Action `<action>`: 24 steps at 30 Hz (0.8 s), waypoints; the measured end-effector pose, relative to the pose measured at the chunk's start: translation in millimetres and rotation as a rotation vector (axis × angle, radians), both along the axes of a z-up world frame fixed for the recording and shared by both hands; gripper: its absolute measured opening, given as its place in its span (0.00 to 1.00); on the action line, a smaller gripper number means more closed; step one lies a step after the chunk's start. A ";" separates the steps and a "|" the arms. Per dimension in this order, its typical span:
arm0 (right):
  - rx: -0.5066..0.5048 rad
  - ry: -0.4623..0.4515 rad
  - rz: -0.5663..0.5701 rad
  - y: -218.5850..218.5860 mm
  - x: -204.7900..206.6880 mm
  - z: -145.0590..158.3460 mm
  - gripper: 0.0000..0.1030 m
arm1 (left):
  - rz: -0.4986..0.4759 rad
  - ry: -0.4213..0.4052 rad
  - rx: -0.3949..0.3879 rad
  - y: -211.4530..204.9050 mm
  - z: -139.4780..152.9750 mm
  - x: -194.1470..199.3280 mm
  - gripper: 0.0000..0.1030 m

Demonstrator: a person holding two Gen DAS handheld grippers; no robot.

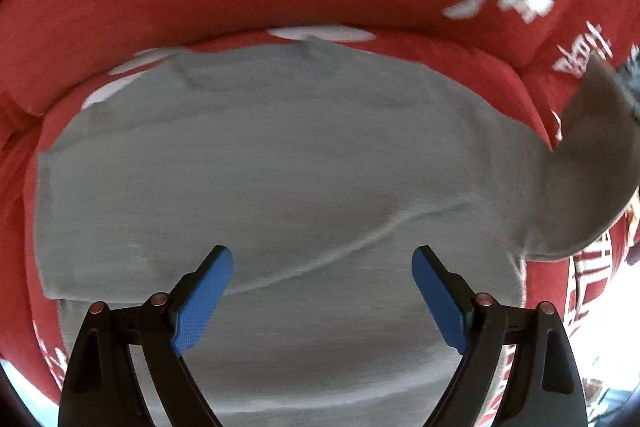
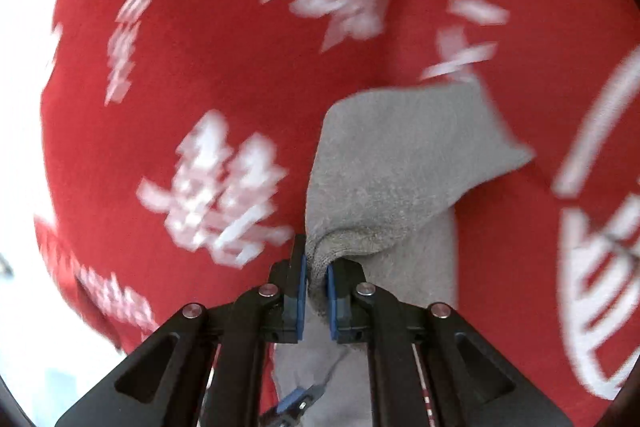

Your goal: Fold small clothes

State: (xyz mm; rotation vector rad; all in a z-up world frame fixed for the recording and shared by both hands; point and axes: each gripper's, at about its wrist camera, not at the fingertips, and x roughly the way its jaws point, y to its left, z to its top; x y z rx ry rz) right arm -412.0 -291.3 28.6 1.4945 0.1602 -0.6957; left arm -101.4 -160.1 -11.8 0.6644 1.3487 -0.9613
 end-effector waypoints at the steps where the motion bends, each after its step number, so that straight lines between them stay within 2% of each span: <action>1: -0.032 0.005 0.057 0.6 21.6 8.3 0.09 | 0.020 -0.009 -0.005 6.5 2.5 10.3 0.88; 5: -0.171 0.088 0.366 27.7 133.4 32.4 0.09 | 0.100 -0.040 -0.012 33.2 9.5 50.6 0.88; 7: -0.199 0.144 0.481 46.7 176.7 29.3 0.09 | 0.145 -0.048 -0.009 48.1 11.0 71.2 0.88; 10: -0.196 0.238 0.645 79.4 241.2 6.7 0.09 | 0.205 -0.061 0.001 71.2 10.1 98.3 0.88; 11: -0.186 0.297 0.705 93.3 262.8 -7.7 0.09 | 0.221 -0.065 0.006 78.7 8.9 104.9 0.88; 13: -0.159 0.377 0.782 112.2 285.6 -31.3 0.09 | 0.244 -0.068 0.015 93.1 6.1 115.6 0.88; 16: -0.095 0.474 0.821 125.5 300.6 -58.5 0.13 | 0.273 -0.059 0.026 109.8 -0.7 124.4 0.88; 18: -0.050 0.493 0.793 128.8 295.9 -65.2 0.15 | 0.288 -0.041 0.026 119.8 -4.6 128.7 0.88; 20: -0.022 0.453 0.726 124.6 286.8 -61.3 0.29 | 0.295 -0.018 0.013 126.1 -5.7 131.1 0.88; 21: -0.018 0.428 0.677 120.6 280.2 -56.6 0.46 | 0.296 -0.005 0.003 126.6 -6.2 131.9 0.88; 22: -0.016 0.405 0.623 114.8 273.5 -53.0 0.52 | 0.293 0.010 -0.010 129.0 -4.9 133.7 0.88; 24: 0.021 0.374 0.535 101.6 267.1 -53.3 0.52 | 0.288 0.057 -0.050 129.4 -4.0 137.1 0.88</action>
